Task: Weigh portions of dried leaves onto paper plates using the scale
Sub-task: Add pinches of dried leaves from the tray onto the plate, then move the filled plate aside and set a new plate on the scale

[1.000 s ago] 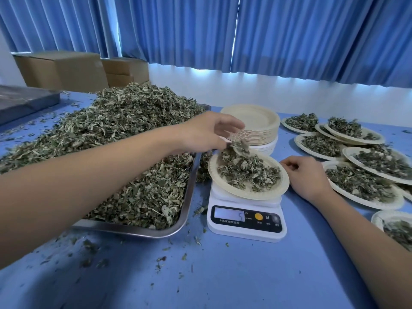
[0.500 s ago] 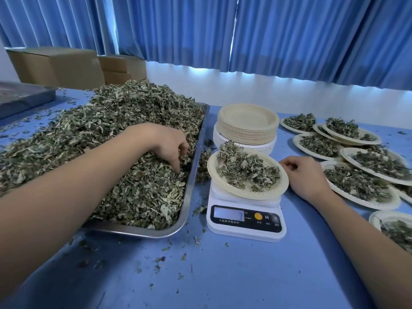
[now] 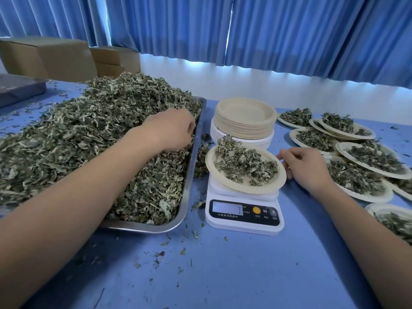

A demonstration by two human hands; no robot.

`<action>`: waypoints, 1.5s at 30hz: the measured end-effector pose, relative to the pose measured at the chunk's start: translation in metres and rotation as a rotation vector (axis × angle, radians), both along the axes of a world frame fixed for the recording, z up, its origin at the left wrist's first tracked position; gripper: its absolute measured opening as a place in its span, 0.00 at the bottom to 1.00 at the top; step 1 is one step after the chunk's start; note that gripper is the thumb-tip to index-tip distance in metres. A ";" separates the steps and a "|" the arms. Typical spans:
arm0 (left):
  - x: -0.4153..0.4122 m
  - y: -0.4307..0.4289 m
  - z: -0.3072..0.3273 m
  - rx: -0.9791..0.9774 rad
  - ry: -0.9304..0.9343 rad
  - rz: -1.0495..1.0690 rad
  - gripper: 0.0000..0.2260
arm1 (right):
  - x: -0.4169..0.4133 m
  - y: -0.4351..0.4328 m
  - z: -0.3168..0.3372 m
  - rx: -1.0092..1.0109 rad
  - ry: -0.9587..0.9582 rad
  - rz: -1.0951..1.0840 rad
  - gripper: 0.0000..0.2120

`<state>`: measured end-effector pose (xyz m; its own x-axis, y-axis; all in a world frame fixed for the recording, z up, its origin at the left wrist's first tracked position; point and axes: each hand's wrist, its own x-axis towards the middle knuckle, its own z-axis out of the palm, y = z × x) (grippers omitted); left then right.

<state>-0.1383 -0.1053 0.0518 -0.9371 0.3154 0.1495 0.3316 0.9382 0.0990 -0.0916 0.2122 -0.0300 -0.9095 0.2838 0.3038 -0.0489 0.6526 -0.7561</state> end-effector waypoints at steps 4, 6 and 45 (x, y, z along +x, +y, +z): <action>0.030 0.031 0.005 0.122 0.175 -0.180 0.09 | 0.009 -0.002 0.017 -0.327 -0.184 0.097 0.22; 0.042 0.048 -0.002 0.097 0.181 -0.221 0.09 | 0.017 -0.005 0.023 -0.283 -0.249 0.163 0.21; -0.005 0.385 -0.017 0.635 -0.383 -0.325 0.05 | 0.034 0.279 0.077 -0.224 -0.325 -0.426 0.07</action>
<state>-0.1431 0.2801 0.0350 -0.8355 0.5439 0.0790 0.4133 0.5270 0.7426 -0.0577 0.4910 0.0470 -0.7374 0.6705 -0.0816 0.4408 0.3862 -0.8103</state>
